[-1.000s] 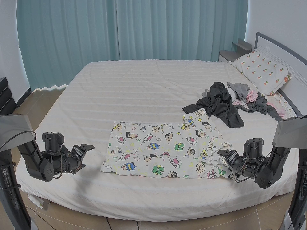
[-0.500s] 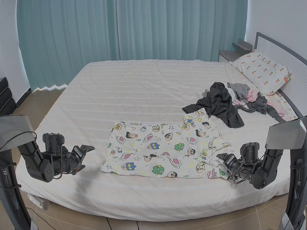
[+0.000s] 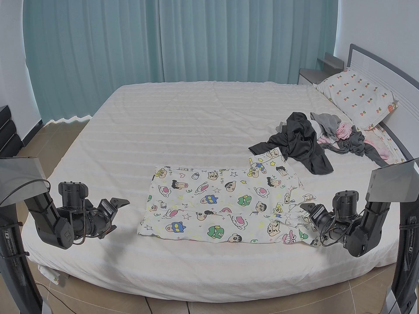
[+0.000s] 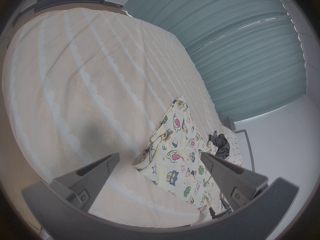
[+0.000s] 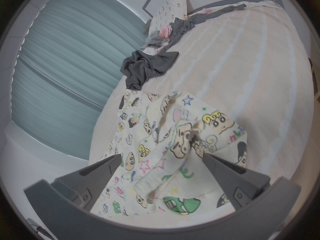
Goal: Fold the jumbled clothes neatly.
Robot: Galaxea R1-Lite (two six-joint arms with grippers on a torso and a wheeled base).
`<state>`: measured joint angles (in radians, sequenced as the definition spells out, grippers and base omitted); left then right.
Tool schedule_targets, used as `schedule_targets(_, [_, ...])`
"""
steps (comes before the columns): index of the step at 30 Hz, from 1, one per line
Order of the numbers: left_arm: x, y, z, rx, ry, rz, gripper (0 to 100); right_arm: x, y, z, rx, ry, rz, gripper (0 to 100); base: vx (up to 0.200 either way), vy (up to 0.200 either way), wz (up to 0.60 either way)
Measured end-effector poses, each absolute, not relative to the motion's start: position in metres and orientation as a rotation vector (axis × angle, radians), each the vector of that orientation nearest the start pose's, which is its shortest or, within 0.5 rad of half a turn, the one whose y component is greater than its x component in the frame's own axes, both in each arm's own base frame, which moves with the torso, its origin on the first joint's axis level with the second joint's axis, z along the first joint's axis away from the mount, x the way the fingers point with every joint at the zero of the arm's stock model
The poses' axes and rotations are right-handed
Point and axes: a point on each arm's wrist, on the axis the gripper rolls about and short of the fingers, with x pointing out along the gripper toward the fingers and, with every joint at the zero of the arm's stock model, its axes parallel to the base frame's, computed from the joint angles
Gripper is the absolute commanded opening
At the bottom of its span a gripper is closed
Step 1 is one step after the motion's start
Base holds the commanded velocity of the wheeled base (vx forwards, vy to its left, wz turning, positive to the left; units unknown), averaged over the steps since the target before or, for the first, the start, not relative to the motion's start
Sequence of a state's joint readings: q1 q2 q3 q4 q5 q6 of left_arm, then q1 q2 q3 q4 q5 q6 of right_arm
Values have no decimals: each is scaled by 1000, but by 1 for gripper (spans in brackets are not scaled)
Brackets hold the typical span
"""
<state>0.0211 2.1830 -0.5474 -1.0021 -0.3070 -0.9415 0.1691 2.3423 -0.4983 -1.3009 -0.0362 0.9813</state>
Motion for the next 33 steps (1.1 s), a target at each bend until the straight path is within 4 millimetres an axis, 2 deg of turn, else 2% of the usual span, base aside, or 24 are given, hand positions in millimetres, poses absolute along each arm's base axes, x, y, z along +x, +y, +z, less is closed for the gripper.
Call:
schedule_targets(20, [317, 0, 5, -1007, 719, 42, 100, 334, 50, -39, 899, 537, -159, 100, 0, 0, 0])
schedule_targets(21, [317, 0, 5, -1007, 719, 42, 100, 336, 49, -40, 901, 534, -162, 0, 0, 0, 0])
schedule_targets(28, [317, 0, 5, -1007, 719, 43, 100, 341, 47, -43, 900, 528, -168, 0, 0, 0, 0])
schedule_targets(33, [317, 0, 5, -1007, 719, 43, 100, 335, 47, -46, 891, 549, -174, 0, 0, 0, 0])
